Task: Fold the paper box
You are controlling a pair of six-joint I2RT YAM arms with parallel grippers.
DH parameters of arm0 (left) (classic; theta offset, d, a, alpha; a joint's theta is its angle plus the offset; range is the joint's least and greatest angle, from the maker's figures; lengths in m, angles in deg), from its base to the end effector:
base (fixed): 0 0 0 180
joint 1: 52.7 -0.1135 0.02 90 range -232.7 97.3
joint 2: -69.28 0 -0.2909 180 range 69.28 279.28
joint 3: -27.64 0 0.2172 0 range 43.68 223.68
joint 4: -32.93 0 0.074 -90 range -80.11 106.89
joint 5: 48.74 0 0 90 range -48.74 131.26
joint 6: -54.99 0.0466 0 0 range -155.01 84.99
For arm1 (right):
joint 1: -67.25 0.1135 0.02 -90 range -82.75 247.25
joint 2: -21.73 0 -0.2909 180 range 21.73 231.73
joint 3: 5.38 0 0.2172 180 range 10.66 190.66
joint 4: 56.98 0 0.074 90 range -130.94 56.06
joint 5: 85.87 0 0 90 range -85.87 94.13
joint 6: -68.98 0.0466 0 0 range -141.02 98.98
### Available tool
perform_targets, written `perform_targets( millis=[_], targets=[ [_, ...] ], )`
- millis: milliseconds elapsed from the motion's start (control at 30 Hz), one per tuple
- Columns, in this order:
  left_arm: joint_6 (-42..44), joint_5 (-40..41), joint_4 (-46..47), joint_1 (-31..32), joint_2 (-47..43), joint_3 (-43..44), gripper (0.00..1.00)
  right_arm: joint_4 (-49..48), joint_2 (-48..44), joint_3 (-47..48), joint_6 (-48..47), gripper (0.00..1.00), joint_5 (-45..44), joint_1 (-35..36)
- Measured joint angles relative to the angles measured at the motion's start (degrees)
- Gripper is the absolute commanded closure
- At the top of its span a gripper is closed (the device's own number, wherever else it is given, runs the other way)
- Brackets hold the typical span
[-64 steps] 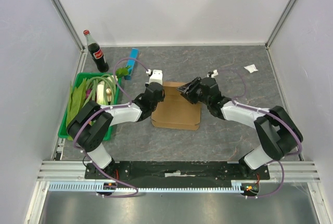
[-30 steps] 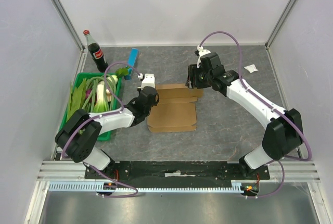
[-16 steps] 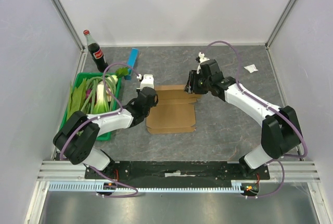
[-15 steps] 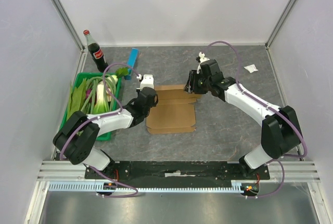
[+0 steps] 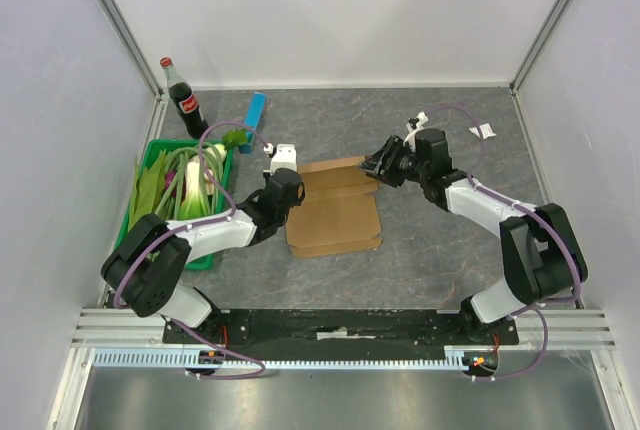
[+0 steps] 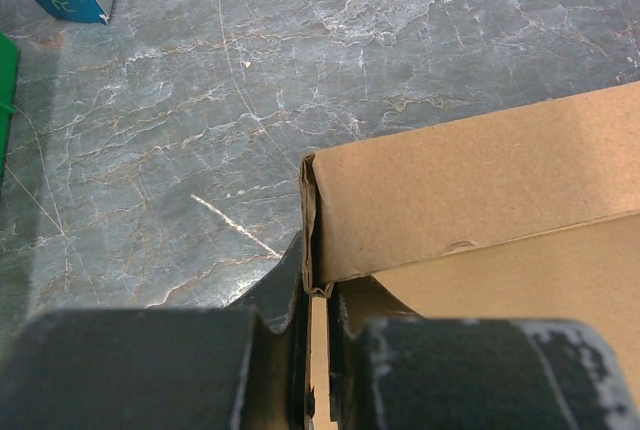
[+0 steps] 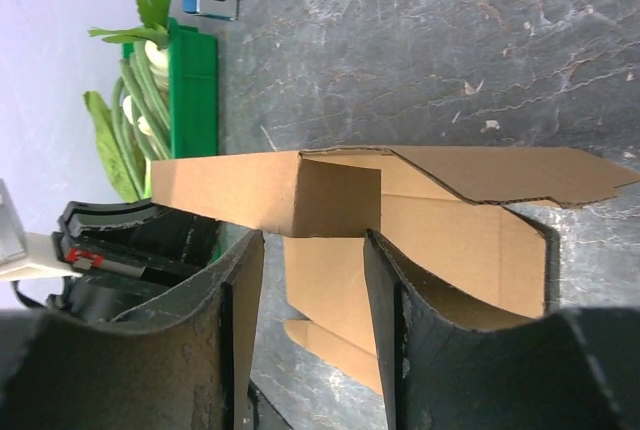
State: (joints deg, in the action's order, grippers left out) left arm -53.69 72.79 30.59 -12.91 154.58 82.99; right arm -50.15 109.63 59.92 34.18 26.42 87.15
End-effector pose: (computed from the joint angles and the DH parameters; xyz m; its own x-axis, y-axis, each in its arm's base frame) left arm 0.2311 -0.1608 0.2342 -0.4548 0.0235 -0.8903 0.0635 0.9980 -0.0061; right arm 0.2872 0.1228 0.2632 -0.7774 0.5266 -0.3440 0.0224 0.5697 0.8215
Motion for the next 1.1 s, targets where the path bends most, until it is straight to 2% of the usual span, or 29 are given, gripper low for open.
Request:
perform_targets(
  millis=[133, 267, 333, 467, 700, 1100],
  targets=[
    [-0.09, 0.04, -0.04, 0.0, -0.2, -0.15, 0.98, -1.51, -0.15, -0.74, 1.31, 0.44, 1.64, -0.96],
    [-0.09, 0.07, -0.42, 0.11, -0.61, -0.28, 0.98, 7.13, -1.49, 2.78, -4.7, 0.36, 0.35, -1.01],
    [-0.11, 0.07, -0.42, 0.11, -0.61, -0.31, 0.98, 11.3, -2.82, 5.11, -8.46, 0.36, -1.22, -0.98],
    [-0.15, 0.07, -0.42, 0.11, -0.61, -0.31, 0.98, 16.09, -4.7, 8.85, -14.27, 0.37, -2.64, -1.01],
    [-0.22, 0.02, -0.44, 0.48, -0.61, -0.31, 0.98, 20.0, -1.77, 12.85, -19.19, 0.45, -1.7, -0.98],
    [-0.42, 0.11, -0.76, 0.87, -0.61, -0.31, 0.98, 18.53, -2.97, 8.5, -16.0, 0.52, -0.92, 0.26]
  ],
)
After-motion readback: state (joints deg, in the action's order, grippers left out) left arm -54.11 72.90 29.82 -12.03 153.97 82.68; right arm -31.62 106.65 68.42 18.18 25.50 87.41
